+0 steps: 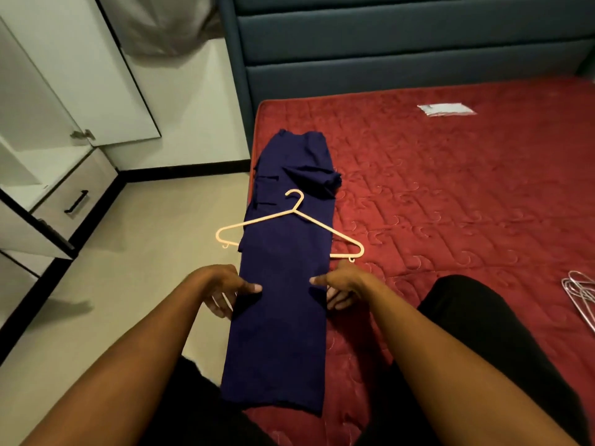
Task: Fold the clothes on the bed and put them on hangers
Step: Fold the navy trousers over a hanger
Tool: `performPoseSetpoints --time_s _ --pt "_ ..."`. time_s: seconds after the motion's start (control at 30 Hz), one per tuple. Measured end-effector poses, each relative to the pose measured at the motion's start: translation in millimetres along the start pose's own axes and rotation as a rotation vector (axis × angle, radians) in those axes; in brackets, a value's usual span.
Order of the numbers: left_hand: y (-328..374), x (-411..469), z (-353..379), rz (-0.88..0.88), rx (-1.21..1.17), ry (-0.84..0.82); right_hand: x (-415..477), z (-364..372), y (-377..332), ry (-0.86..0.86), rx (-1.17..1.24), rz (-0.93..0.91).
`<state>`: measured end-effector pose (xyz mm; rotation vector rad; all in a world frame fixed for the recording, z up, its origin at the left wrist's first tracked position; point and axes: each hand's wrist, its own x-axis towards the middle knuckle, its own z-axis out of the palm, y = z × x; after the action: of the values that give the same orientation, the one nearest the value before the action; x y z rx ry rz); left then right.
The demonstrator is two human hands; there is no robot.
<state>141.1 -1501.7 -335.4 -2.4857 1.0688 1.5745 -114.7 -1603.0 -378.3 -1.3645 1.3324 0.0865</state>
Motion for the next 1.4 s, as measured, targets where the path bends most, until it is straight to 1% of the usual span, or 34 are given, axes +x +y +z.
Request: performPoseSetpoints --time_s 0.07,0.1,0.13,0.2,0.23,0.27,0.33,0.4,0.43,0.5,0.57,0.63,0.67,0.7,0.73,0.8,0.83,0.87,0.9,1.0,1.07,1.13,1.27,1.4 --pt "7.8 9.1 -1.5 0.037 -0.013 0.127 6.4 0.2 -2.8 0.115 0.128 -0.065" --pt "8.7 12.4 -1.1 0.038 0.021 0.149 7.4 1.9 -2.3 0.122 0.152 -0.071" --pt "8.6 15.1 -1.1 0.031 0.055 0.147 6.7 3.7 -1.4 0.088 0.136 -0.053" --pt "6.2 14.4 -3.9 -0.008 0.090 0.106 2.8 8.9 1.6 -0.042 0.063 -0.005" --pt "4.5 13.5 -6.5 -0.028 0.092 0.078 2.4 10.1 2.9 -0.083 0.033 0.002" --pt "2.9 13.4 -8.7 -0.043 0.088 0.054 3.4 10.5 3.9 -0.088 0.025 0.001" --pt "0.9 16.0 -10.7 -0.047 0.041 0.049 7.8 9.7 2.8 -0.016 0.082 -0.012" --pt "-1.7 21.3 -9.4 0.007 -0.033 0.124 12.6 9.6 2.9 0.111 0.189 -0.044" --pt "-3.1 23.4 -9.5 0.039 -0.055 0.155 14.6 9.0 3.7 0.136 0.222 -0.061" --pt "-7.6 22.4 -13.2 0.044 -0.047 0.121 13.5 9.8 4.8 0.068 0.170 -0.073" --pt "-12.0 14.8 -20.9 -0.005 -0.014 0.015 9.6 8.4 4.0 -0.031 0.046 -0.077" --pt "-15.4 8.7 -30.2 -0.052 0.048 -0.084 4.1 6.7 1.0 -0.152 -0.017 -0.057" --pt "-16.3 8.0 -32.6 -0.069 0.063 -0.109 2.5 6.7 0.0 -0.192 -0.033 -0.041" --pt "-15.6 8.4 -32.7 -0.068 0.045 -0.097 2.3 6.3 -1.9 -0.191 -0.031 -0.030" --pt "-15.2 11.2 -31.1 -0.046 -0.007 -0.051 4.0 7.6 -3.2 -0.146 0.003 -0.029" --pt "-12.4 17.2 -25.5 0.039 -0.149 0.116 12.0 9.6 -3.3 0.037 0.146 -0.068" --pt "-11.4 20.1 -23.6 0.084 -0.192 0.193 15.3 10.2 -2.5 0.121 0.193 -0.100" --pt "-10.9 22.7 -22.8 0.109 -0.195 0.231 17.6 11.1 -1.7 0.167 0.196 -0.120" --pt "-12.0 23.0 -23.9 0.109 -0.174 0.218 18.0 12.8 -1.3 0.165 0.174 -0.120" --pt "-17.3 16.1 -35.3 0.048 -0.113 0.042 10.1 11.4 -0.8 0.032 0.109 -0.069" --pt "-20.4 14.3 -43.1 0.030 -0.114 -0.029 6.8 5.4 -2.4 -0.010 0.122 -0.051" --pt "-19.7 14.6 -42.7 0.044 -0.145 -0.011 9.1 1.8 -3.6 0.028 0.157 -0.057" --pt "-18.7 23.6 -29.0 0.116 -0.175 0.085 17.6 4.2 -1.6 0.160 0.220 -0.104" --pt "-23.3 24.1 -34.2 0.077 -0.181 0.044 19.9 1.6 8.4 0.222 0.234 -0.095"
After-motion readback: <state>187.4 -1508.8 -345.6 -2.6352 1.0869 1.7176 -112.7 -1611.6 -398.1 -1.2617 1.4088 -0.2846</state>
